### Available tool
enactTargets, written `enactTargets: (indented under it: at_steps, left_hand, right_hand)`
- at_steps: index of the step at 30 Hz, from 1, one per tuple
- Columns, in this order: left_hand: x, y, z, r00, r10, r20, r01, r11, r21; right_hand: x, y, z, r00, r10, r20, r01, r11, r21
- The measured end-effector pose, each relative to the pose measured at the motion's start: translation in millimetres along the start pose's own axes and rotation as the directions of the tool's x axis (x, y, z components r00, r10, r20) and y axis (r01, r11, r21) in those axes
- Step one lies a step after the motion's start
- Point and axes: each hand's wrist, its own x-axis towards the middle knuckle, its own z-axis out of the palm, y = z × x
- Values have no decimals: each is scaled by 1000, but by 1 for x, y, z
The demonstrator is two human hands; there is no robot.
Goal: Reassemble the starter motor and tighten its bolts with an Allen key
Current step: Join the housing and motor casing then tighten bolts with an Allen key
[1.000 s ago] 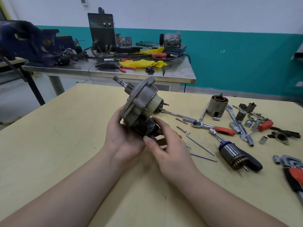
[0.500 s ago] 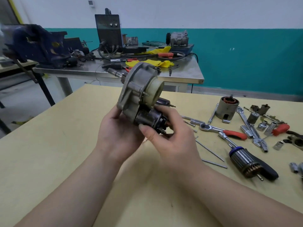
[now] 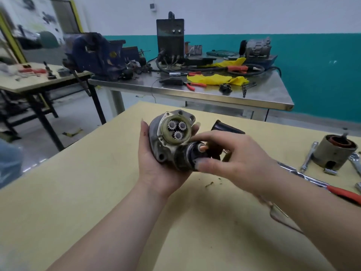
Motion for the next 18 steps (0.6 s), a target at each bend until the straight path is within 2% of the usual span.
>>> enactTargets:
  at_steps: [1, 3, 4, 6, 8, 9, 11, 13, 15, 18]
  left_hand:
    - [1, -1, -2, 1000, 4, -12, -5, 999, -48]
    - [2, -3, -6, 1000, 17, -18, -19, 992, -128]
    - [4, -4, -8, 999, 26, -42, -32, 987, -155]
    - [7, -7, -11, 993, 41, -110, -61, 981, -185]
    - [9, -8, -12, 988, 54, -147, -80, 981, -178]
    - [10, -8, -13, 985, 57, -162, -84, 983, -164]
    - [13, -9, -13, 982, 57, -180, -80, 989, -124]
    - [13, -10, -12, 984, 48, -172, -64, 994, -89]
    - [13, -11, -9, 991, 37, -131, -47, 996, -72]
    - [10, -12, -6, 996, 16, -91, -20, 999, -43]
  right_hand:
    - [5, 2, -9, 1000, 17, -5, -17, 997, 70]
    - [18, 17, -26, 985, 84, -147, -65, 990, 129]
    - [27, 28, -32, 964, 124, -234, -112, 992, 61]
    - [47, 56, -35, 918, 203, -340, -280, 940, -195]
    - [62, 75, -30, 895, 349, -276, -432, 831, -350]
    - [67, 83, -26, 886, 406, -223, -464, 784, -413]
    - [74, 99, -16, 886, 422, -192, -450, 684, -574]
    - [78, 111, -12, 881, 419, -218, -452, 614, -647]
    - [81, 119, -13, 865, 446, -228, -483, 622, -616]
    - [83, 127, -18, 868, 434, -242, -494, 709, -503]
